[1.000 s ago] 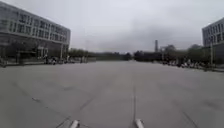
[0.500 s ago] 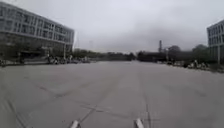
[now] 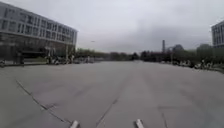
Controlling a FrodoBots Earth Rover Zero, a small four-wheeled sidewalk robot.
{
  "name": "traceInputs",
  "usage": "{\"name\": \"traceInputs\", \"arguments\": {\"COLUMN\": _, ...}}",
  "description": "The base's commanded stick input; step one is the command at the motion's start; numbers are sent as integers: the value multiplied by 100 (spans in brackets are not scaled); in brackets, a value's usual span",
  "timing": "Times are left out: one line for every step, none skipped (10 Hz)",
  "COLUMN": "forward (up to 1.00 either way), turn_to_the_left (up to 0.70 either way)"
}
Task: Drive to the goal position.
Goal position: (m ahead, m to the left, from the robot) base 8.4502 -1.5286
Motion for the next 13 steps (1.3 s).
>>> {"name": "traceInputs", "arguments": {"forward": 100, "turn_to_the_left": 1}}
{"name": "traceInputs", "arguments": {"forward": 100, "turn_to_the_left": 1}}
{"name": "traceInputs", "arguments": {"forward": 100, "turn_to_the_left": 1}}
{"name": "traceInputs", "arguments": {"forward": 100, "turn_to_the_left": 1}}
{"name": "traceInputs", "arguments": {"forward": 100, "turn_to_the_left": 1}}
{"name": "traceInputs", "arguments": {"forward": 100, "turn_to_the_left": 1}}
{"name": "traceInputs", "arguments": {"forward": 100, "turn_to_the_left": 1}}
{"name": "traceInputs", "arguments": {"forward": 100, "turn_to_the_left": 1}}
{"name": "traceInputs", "arguments": {"forward": 100, "turn_to_the_left": 1}}
{"name": "traceInputs", "arguments": {"forward": 100, "turn_to_the_left": -2}}
{"name": "traceInputs", "arguments": {"forward": 100, "turn_to_the_left": -25}}
{"name": "traceInputs", "arguments": {"forward": 100, "turn_to_the_left": -39}}
{"name": "traceInputs", "arguments": {"forward": 100, "turn_to_the_left": -39}}
